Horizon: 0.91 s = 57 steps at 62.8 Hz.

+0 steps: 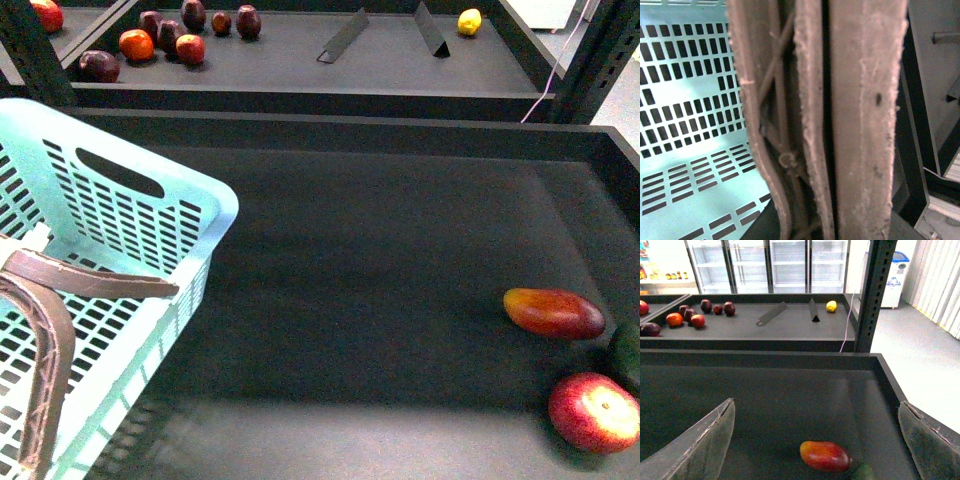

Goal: Pick apple with right arm and hold basket with left

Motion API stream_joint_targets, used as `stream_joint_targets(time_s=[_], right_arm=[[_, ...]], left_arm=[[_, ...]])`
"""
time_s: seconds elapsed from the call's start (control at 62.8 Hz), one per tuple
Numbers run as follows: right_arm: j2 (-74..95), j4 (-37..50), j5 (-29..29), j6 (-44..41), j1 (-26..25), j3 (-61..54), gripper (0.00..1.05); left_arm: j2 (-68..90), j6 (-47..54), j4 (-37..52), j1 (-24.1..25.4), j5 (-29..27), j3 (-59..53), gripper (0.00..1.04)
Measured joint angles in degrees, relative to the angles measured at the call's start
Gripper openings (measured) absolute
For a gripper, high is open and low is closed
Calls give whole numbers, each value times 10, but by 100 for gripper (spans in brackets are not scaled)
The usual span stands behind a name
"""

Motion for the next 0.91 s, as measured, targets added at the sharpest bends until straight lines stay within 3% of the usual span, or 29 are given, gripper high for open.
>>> stream_joint_targets(time_s=[0.255,0.748,0.907], right_arm=[[0,0,0,0,0,0,96],[0,0,0,0,0,0,96],[0,0,0,0,0,0,96]], left_arm=[[-76,105,-51,-76,-14,19,16],[-58,133,-83,-312,-14,101,16],[-58,131,-71,-359,-7,101,16]])
